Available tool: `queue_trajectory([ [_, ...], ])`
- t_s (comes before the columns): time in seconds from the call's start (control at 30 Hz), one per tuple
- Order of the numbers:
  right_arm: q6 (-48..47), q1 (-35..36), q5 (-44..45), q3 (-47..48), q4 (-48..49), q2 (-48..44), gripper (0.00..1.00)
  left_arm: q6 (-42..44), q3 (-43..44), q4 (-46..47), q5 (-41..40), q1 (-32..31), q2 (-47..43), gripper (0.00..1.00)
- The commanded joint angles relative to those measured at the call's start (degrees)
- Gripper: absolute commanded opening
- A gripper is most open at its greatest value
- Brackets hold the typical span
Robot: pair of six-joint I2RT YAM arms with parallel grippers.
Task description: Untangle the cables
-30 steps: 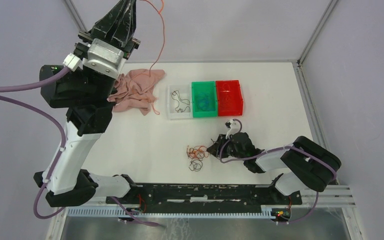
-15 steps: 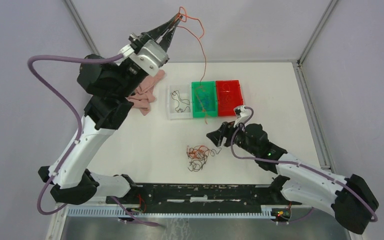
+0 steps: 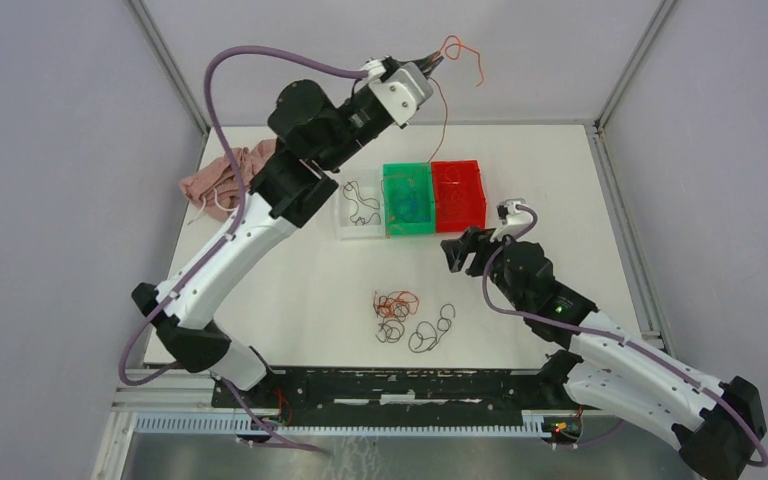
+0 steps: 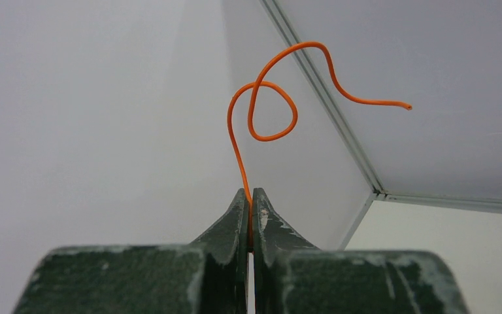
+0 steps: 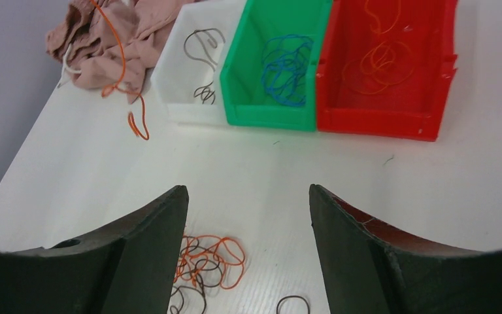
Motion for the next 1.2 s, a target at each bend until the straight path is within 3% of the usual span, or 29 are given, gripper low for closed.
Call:
queue_trajectory([
  [0.0, -1.73, -1.11, 10.67, 4.89, -0.68, 0.85, 0.74, -2.35, 5.2, 1.64, 0.42, -0.57, 4.57, 0.03],
  [0.17, 0.19, -4.81, 17.69, 5.55, -3.43, 1.21, 0.74, -1.85, 9.74, 2.29, -0.3, -0.49, 11.05, 0.03],
  [0.53, 0.93, -11.34, 15.77, 3.34, -3.4, 0.62, 0.74, 2.22, 18.25, 3.8, -0.94, -0.57, 23.54, 0.03],
  [0.73, 1.34, -13.14, 19.14, 2.48, -6.05, -0.77, 0.73, 4.57, 22.94, 4.45, -1.99, -0.46, 29.22, 0.03],
  [1.17, 4.7, -15.36, 21.3, 0.42, -9.14, -3.54, 0.73, 7.92, 24.21, 6.07, -4.97, -0.15, 32.44, 0.03],
])
